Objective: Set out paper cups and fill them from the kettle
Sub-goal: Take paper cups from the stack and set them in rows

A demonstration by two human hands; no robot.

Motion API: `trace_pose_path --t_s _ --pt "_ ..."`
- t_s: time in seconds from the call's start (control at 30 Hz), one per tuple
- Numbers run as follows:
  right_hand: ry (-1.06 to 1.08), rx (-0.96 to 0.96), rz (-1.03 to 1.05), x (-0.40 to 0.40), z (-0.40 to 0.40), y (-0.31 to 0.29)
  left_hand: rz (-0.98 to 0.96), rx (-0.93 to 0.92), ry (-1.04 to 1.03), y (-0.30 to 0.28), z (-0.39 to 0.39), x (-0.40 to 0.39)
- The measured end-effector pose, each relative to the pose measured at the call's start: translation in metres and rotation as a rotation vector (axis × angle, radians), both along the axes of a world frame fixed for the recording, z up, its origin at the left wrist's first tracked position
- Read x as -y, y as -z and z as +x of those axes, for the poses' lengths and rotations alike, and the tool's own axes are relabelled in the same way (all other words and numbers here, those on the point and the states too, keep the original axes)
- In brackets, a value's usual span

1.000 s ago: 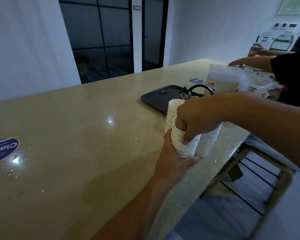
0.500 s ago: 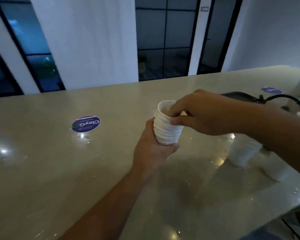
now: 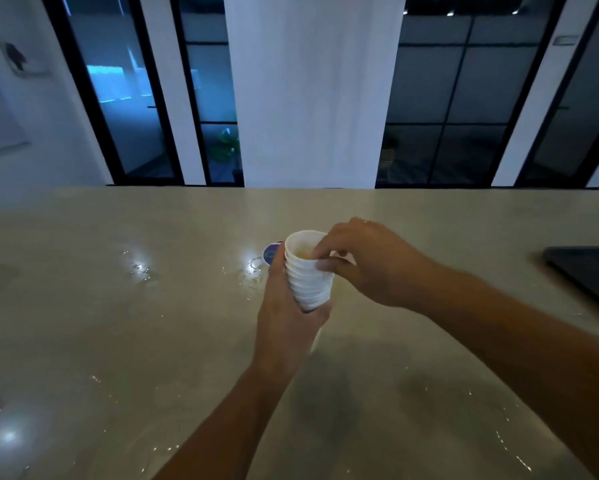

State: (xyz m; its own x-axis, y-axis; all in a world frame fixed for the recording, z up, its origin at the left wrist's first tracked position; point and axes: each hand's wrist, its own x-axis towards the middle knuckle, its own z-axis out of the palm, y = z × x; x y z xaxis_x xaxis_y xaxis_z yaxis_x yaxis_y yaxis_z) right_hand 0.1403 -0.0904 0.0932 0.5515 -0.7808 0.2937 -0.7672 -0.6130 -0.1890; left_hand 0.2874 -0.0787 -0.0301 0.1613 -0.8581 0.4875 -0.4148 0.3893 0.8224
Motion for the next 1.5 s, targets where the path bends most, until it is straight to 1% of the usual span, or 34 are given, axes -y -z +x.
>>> trace_pose_path --t_s 0.1,0.23,0.37,0.47,0.63,0.73,0.8,0.93,1.07,1.13,1.2,1.3,1.37,1.43,1.5 --pt "0.060 0.148 -0.012 0.000 0.001 0.024 0.006 -0.005 -0.035 0.010 0.001 0.000" --pt "0.091 0.221 0.003 -0.001 0.002 0.038 0.007 -0.015 -0.050 0.009 0.000 0.000" --pt "0.030 0.171 0.053 -0.005 0.000 0.032 0.023 -0.128 -0.009 -0.003 -0.003 -0.004" --pt "-0.013 0.145 0.052 -0.006 0.001 0.027 0.028 -0.197 -0.014 -0.010 -0.004 -0.002" --pt "-0.020 0.109 0.070 -0.009 0.002 0.022 0.045 -0.207 -0.013 -0.009 -0.004 -0.002" --pt "-0.039 0.128 0.041 -0.011 0.003 0.023 0.072 -0.180 -0.029 -0.007 -0.003 -0.001" --pt "-0.034 0.128 0.041 -0.010 0.002 0.024 0.114 -0.111 -0.028 -0.004 -0.003 0.004" --pt "-0.020 0.036 0.048 -0.006 0.004 0.018 0.159 -0.002 -0.032 -0.002 -0.002 0.006" --pt "-0.033 0.000 0.003 -0.005 0.004 0.012 0.123 -0.044 -0.017 -0.002 0.002 -0.003" --pt "-0.042 0.058 -0.021 -0.006 0.002 0.009 0.120 -0.043 -0.042 -0.005 -0.001 -0.003" --pt "-0.047 0.166 -0.081 -0.006 0.001 0.004 0.143 -0.021 -0.058 -0.005 -0.002 -0.001" --pt "-0.035 0.337 -0.207 -0.004 -0.001 -0.012 0.165 -0.001 0.008 0.001 0.003 -0.003" --pt "-0.011 0.481 -0.295 -0.002 -0.004 -0.025 0.161 -0.009 0.017 0.004 0.011 -0.005" --pt "0.022 0.599 -0.369 0.002 -0.008 -0.032 0.146 -0.019 -0.015 0.005 0.019 -0.004" --pt "0.068 0.645 -0.363 0.011 -0.011 -0.030 0.126 -0.045 -0.074 0.004 0.027 0.001"
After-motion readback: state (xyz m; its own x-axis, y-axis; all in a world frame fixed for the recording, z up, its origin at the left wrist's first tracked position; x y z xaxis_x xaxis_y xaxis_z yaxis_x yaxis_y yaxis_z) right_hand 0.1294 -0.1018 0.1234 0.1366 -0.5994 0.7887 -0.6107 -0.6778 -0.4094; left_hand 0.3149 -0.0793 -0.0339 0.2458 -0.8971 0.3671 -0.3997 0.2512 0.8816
